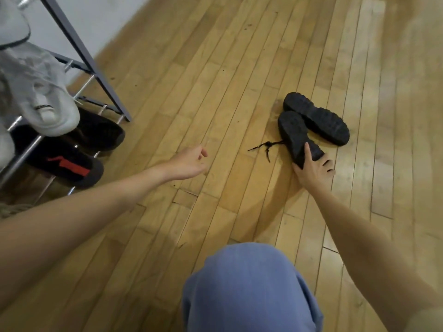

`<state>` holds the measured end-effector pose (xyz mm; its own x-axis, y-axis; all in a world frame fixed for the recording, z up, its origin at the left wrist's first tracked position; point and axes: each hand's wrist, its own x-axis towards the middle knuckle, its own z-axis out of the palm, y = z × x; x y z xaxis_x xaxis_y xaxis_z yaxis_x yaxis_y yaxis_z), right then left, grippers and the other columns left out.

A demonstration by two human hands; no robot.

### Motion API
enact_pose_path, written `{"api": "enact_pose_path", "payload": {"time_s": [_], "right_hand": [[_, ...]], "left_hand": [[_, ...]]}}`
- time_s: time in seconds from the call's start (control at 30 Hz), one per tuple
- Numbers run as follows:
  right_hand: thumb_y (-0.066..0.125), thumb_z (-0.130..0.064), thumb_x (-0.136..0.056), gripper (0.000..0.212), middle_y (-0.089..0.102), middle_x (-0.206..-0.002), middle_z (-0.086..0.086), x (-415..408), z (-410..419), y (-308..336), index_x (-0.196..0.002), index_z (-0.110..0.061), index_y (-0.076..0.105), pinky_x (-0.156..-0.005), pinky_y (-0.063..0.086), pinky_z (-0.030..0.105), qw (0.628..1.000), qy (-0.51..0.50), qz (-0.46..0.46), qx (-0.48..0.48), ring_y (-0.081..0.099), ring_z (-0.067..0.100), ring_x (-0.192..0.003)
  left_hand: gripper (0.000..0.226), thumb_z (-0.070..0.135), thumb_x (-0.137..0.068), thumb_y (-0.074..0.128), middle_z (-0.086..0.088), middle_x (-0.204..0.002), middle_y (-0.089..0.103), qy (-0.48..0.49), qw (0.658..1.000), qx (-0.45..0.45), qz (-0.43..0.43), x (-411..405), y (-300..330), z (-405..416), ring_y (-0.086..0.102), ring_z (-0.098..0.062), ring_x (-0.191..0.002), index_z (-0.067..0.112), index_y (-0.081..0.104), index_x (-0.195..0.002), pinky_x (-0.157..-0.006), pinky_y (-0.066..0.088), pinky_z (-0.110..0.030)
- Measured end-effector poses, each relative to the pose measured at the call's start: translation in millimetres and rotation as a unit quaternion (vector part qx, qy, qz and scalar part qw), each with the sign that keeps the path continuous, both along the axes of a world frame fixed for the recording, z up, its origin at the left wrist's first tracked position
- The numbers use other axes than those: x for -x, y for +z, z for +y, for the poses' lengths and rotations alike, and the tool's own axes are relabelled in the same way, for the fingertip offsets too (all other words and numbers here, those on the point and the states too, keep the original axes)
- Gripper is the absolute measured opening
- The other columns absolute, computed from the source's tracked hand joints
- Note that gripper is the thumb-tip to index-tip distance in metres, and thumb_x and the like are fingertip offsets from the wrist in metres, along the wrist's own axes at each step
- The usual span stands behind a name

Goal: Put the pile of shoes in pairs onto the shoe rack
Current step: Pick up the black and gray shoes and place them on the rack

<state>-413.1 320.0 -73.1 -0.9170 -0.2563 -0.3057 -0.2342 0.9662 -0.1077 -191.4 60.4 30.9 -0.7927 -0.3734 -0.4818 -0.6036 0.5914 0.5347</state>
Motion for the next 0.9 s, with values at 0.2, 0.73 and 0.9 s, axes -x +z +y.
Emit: {"api": "enact_pose_path", "payload": {"time_s": [0.2,0.73,0.9], "right_hand": [[0.051,-0.055,-0.092,0.052,0.053,-0.127,0.004,-38.3,-27.7,22.4,-0.14,-0.038,0.043,-0.096,0.042,0.03,0.91,-0.02,-0.183,0.37,0.048,0.026,-0.121],[0.034,-0.065,-0.091,0.071,0.065,-0.114,0.015,-12.1,-56.6,31.8,-0.124,-0.005,0.054,-0.079,0.054,0.028,0.783,0.082,-0.456,0.414,0.066,0.025,-0.1],[0.041,-0.027,-0.102,0.035,0.068,-0.103,0.004,38.0,-88.7,26.3,-0.121,-0.004,0.06,-0.086,0.051,0.035,0.864,-0.058,-0.195,0.461,0.064,0.016,-0.095]], "left_hand": [[0.053,0.026,-0.092,0.058,-0.014,-0.139,0.045,-0.034,0.999,0.01,0.027,3.2,-6.5,-7.9,0.045,-0.023,-0.126,0.014,0.037,-0.14,-0.102,0.038,-0.033],[0.026,0.03,-0.076,0.077,0.012,-0.09,0.065,-0.055,0.986,-0.151,0.049,-9.4,-12.9,-24.5,0.064,0.005,-0.078,0.027,0.062,-0.096,-0.062,0.05,-0.011],[0.036,0.044,-0.083,0.064,0.004,-0.093,0.07,0.171,0.953,-0.24,0.071,-3.1,-26.1,-17.3,0.066,-0.007,-0.085,0.016,0.064,-0.107,-0.068,0.051,-0.018]]}}
